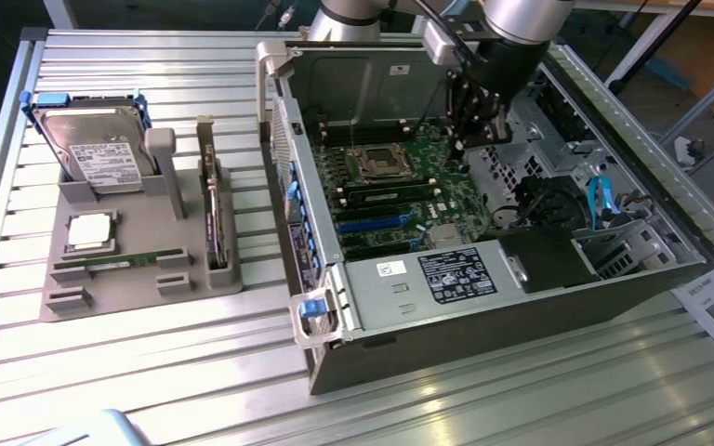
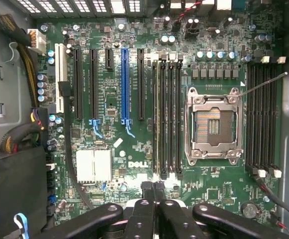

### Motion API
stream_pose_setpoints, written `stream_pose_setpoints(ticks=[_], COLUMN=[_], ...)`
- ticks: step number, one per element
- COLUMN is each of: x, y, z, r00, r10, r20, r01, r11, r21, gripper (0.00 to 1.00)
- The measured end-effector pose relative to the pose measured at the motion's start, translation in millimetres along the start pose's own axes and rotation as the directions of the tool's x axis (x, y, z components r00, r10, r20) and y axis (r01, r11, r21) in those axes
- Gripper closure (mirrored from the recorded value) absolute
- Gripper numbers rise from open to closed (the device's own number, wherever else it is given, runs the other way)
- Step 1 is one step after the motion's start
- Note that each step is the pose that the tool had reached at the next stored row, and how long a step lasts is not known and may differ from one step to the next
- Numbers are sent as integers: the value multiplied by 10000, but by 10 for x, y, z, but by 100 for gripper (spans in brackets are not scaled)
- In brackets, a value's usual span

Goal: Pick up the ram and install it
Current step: 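Press down the ram until it locks into place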

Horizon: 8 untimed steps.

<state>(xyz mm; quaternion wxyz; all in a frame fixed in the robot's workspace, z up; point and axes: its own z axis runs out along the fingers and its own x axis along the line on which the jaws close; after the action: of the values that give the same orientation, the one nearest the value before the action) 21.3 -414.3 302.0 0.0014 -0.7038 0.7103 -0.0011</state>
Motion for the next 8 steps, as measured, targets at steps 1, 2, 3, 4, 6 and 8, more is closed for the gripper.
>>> stream_pose_setpoints(ticks=[1,2,3,4,6,8], x=[-6,-12,-20,-27,-45,-45], y=[0,0,0,0,0,0], z=[3,5,9,13,32,34], r00=[10000,10000,10000,10000,10000,10000], r10=[0,0,0,0,-1,0], r20=[1,0,0,0,2,-1], r01=[0,0,0,0,1,0], r11=[10000,10000,10000,10000,10000,10000], r21=[0,1,1,1,2,1], gripper=[90,90,90,90,90,90])
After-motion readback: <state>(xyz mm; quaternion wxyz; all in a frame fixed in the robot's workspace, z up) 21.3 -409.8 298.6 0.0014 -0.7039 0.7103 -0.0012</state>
